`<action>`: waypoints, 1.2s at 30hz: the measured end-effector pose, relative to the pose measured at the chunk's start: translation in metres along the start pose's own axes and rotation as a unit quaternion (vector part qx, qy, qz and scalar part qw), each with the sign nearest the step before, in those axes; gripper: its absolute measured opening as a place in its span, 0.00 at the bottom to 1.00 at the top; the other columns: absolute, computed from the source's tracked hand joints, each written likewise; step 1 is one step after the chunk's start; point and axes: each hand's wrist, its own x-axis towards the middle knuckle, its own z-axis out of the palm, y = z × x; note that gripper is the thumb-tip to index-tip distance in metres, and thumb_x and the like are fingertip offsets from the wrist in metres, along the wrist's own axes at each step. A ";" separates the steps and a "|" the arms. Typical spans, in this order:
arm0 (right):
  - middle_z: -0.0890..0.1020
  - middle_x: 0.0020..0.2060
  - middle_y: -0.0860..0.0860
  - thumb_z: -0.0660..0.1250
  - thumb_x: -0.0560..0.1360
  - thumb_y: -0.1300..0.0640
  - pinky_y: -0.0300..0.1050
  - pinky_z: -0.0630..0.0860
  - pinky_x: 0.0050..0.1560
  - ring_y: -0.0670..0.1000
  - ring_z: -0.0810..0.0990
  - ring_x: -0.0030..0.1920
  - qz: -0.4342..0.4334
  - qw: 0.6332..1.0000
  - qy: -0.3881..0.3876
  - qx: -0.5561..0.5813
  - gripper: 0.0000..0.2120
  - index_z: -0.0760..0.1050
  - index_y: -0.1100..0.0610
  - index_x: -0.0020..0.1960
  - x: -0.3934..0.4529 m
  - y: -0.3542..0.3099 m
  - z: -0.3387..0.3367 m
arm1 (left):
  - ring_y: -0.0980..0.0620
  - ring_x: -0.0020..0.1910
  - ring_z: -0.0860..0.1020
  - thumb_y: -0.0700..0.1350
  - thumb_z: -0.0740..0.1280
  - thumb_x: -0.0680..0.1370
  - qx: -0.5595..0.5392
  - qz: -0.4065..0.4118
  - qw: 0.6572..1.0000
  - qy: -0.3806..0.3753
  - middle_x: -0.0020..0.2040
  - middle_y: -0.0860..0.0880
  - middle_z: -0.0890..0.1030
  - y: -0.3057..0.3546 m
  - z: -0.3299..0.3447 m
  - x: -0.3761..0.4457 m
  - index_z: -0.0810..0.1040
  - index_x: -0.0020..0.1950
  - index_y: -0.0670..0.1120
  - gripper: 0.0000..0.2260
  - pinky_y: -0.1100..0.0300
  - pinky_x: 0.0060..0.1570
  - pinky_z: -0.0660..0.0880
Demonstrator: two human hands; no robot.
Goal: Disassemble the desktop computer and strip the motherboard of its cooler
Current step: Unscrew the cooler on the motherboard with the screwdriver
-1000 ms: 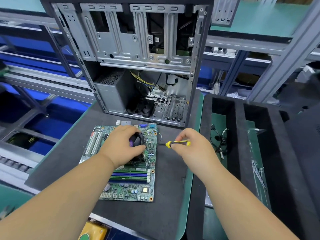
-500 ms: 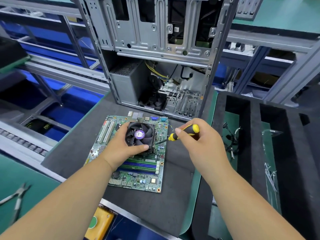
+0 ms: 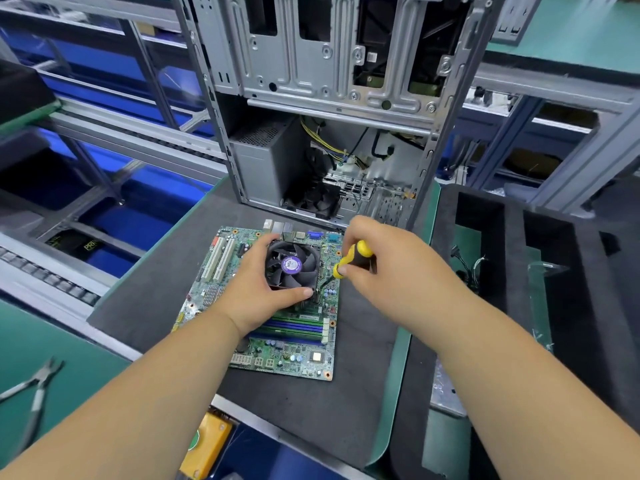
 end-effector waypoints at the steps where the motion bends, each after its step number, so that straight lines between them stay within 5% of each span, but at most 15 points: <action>1: 0.76 0.39 0.44 0.69 0.75 0.53 0.44 0.71 0.37 0.46 0.73 0.39 -0.013 0.999 -0.023 -0.030 0.09 0.68 0.45 0.46 0.004 -0.004 -0.005 | 0.55 0.65 0.73 0.45 0.81 0.64 0.006 0.002 1.000 0.000 0.68 0.50 0.70 0.001 0.001 0.001 0.62 0.71 0.55 0.42 0.54 0.68 0.69; 6: 0.76 0.42 0.47 0.68 0.75 0.58 0.46 0.69 0.37 0.52 0.74 0.44 -0.020 0.978 -0.079 -0.194 0.07 0.72 0.49 0.49 0.029 -0.018 -0.024 | 0.54 0.65 0.72 0.50 0.82 0.63 0.025 0.000 1.000 -0.007 0.69 0.51 0.68 -0.003 -0.002 0.003 0.61 0.71 0.57 0.43 0.54 0.68 0.69; 12: 0.70 0.34 0.46 0.66 0.77 0.44 0.43 0.61 0.30 0.51 0.70 0.36 -0.081 0.937 -0.136 -0.311 0.12 0.70 0.53 0.46 0.048 -0.039 -0.030 | 0.63 0.65 0.72 0.61 0.80 0.58 0.058 -0.004 0.996 -0.065 0.66 0.62 0.70 -0.012 -0.024 0.007 0.57 0.67 0.72 0.45 0.61 0.66 0.69; 16: 0.66 0.33 0.45 0.60 0.79 0.41 0.46 0.66 0.36 0.53 0.69 0.38 -0.119 0.908 -0.154 -0.371 0.14 0.65 0.51 0.46 0.054 -0.040 -0.026 | 0.64 0.62 0.74 0.61 0.80 0.58 0.061 0.008 0.994 -0.092 0.65 0.59 0.73 -0.013 -0.022 0.011 0.60 0.70 0.60 0.46 0.57 0.66 0.71; 19: 0.70 0.39 0.47 0.65 0.78 0.46 0.45 0.66 0.37 0.52 0.69 0.42 -0.149 0.906 -0.190 -0.347 0.12 0.62 0.49 0.48 0.056 -0.038 -0.029 | 0.66 0.63 0.73 0.60 0.79 0.59 0.033 0.010 0.995 -0.091 0.67 0.60 0.71 -0.010 -0.017 0.013 0.57 0.71 0.67 0.46 0.65 0.64 0.70; 25: 0.69 0.33 0.46 0.66 0.76 0.54 0.41 0.57 0.28 0.52 0.71 0.37 -0.229 0.873 -0.183 -0.391 0.09 0.65 0.48 0.44 0.060 -0.045 -0.030 | 0.55 0.67 0.72 0.58 0.79 0.63 0.043 0.043 0.994 -0.091 0.68 0.53 0.70 -0.007 -0.014 0.017 0.64 0.71 0.58 0.41 0.50 0.68 0.69; 29: 0.69 0.32 0.47 0.65 0.76 0.56 0.43 0.63 0.30 0.52 0.72 0.35 -0.240 0.844 -0.215 -0.429 0.05 0.69 0.51 0.45 0.066 -0.047 -0.027 | 0.53 0.68 0.70 0.60 0.79 0.60 0.042 0.045 0.995 -0.074 0.68 0.53 0.70 -0.003 -0.007 0.020 0.62 0.71 0.59 0.44 0.49 0.68 0.68; 36: 0.78 0.37 0.51 0.67 0.76 0.48 0.43 0.65 0.31 0.55 0.75 0.40 -0.119 0.891 -0.248 -0.362 0.12 0.75 0.57 0.49 0.067 -0.028 -0.032 | 0.53 0.63 0.69 0.65 0.76 0.57 0.107 0.058 0.992 -0.042 0.60 0.56 0.68 0.003 -0.002 0.018 0.63 0.65 0.63 0.40 0.50 0.66 0.69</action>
